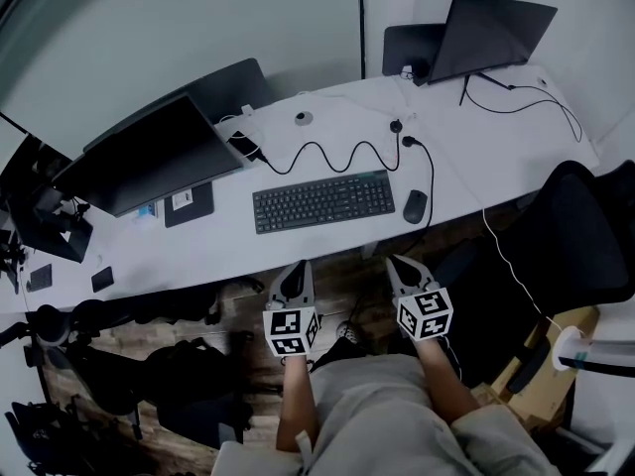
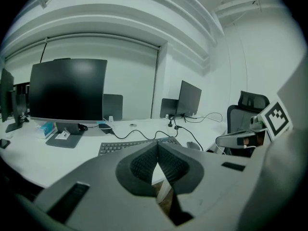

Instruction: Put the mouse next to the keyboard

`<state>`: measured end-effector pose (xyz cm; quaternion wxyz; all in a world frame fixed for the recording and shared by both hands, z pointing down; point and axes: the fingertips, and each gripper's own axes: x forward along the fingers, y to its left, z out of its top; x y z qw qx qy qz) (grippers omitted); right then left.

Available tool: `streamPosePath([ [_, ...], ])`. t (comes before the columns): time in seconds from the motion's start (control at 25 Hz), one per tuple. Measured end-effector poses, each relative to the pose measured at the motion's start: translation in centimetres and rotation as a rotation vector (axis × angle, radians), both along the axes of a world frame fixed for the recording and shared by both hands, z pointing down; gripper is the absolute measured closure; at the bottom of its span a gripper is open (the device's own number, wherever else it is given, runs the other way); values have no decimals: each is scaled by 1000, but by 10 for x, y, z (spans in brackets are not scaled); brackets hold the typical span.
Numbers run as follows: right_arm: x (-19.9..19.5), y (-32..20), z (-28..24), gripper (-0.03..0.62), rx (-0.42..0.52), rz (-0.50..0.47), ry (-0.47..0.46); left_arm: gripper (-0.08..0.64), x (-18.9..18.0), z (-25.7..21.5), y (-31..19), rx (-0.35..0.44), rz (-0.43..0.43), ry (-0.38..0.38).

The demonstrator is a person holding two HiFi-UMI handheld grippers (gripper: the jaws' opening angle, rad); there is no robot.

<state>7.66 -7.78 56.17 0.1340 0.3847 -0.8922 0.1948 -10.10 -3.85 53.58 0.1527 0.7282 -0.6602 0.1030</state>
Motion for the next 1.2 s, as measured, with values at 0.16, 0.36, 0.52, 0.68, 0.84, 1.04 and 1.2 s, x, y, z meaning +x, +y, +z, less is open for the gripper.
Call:
streamPosePath([
  [0.16, -5, -6, 1, 584, -2, -3, 5, 537, -3, 2, -3, -4, 2, -2],
  [0.36, -13, -11, -2, 584, 6, 1, 8, 537, -12, -1, -6, 1, -1, -6],
  [0.52, -18, -12, -2, 584, -5, -7, 13, 537, -16, -1, -9, -3, 8, -7],
  [0.68, -24, -13, -2, 585, -3, -19, 16, 538, -18, -2, -12, 0, 11, -4],
  [0.84, -26, -13, -4, 586, 0, -13, 20, 538, -19, -2, -11, -1, 17, -2],
  [1.04, -27, -11, -1, 586, -3, -9, 26, 538, -23, 1, -7, -4, 12, 6],
  [1.2, -27, -9, 0, 586, -4, -4, 32, 538, -26, 3, -4, -5, 7, 11],
])
